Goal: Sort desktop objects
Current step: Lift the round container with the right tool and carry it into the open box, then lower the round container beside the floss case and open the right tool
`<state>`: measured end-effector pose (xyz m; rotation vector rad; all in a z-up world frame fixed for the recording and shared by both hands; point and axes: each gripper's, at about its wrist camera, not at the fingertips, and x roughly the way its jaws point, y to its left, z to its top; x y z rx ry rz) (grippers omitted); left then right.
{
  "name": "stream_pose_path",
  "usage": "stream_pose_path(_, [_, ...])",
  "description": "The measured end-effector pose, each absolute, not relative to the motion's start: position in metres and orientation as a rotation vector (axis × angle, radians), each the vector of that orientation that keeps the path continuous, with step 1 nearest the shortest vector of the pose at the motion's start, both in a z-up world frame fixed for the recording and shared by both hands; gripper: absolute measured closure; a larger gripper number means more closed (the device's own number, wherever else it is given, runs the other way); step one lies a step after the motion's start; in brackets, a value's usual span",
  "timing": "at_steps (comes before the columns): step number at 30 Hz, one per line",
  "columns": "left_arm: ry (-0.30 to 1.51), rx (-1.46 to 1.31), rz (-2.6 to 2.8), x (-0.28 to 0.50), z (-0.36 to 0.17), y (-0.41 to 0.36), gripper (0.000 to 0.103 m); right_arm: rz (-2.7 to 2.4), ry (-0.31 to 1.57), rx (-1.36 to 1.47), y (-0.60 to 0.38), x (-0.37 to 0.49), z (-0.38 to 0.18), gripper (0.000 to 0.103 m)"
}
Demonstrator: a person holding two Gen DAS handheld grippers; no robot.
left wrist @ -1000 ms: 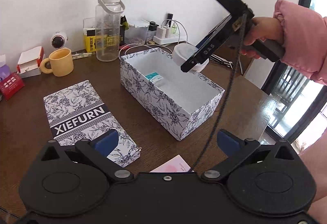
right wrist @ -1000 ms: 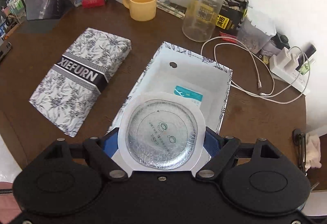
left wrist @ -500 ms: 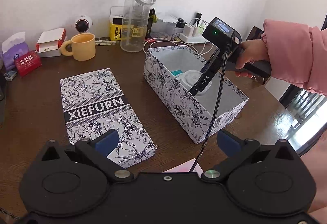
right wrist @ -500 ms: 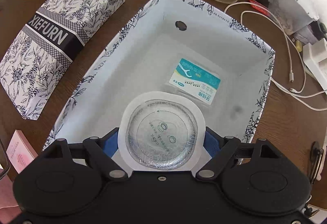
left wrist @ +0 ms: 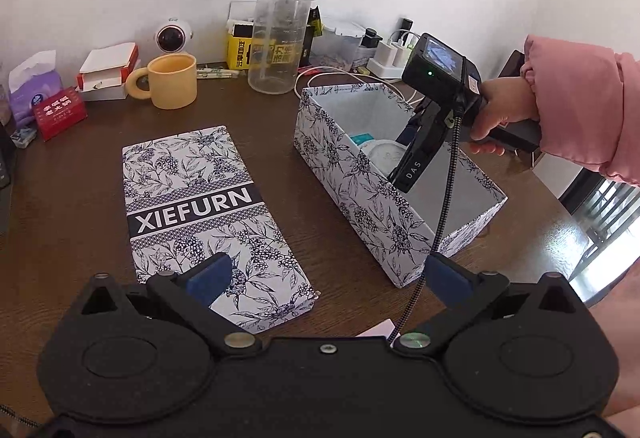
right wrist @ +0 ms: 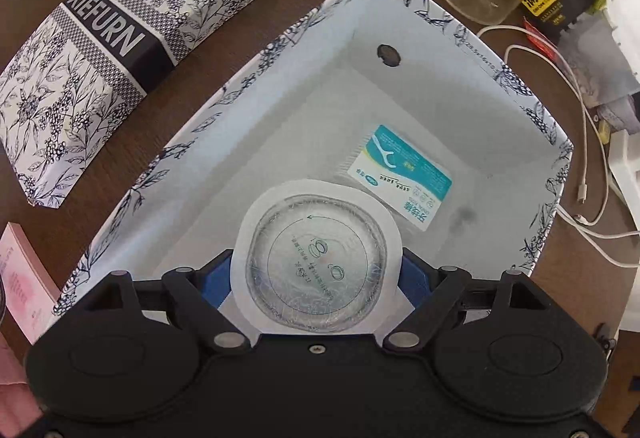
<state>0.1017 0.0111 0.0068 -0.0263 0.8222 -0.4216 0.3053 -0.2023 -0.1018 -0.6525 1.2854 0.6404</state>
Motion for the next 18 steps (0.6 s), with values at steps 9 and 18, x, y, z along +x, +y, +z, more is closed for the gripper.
stream_pose_path(9, [0.830,-0.036,-0.413,0.102,0.004,0.013,0.000,0.621,1.360,-0.590,-0.203,0.310,-0.119,0.018])
stream_pose_path(18, [0.840,-0.039,-0.407,0.104,0.003,0.014,0.000,0.586,1.344,-0.532,-0.202,0.316,-0.118,0.018])
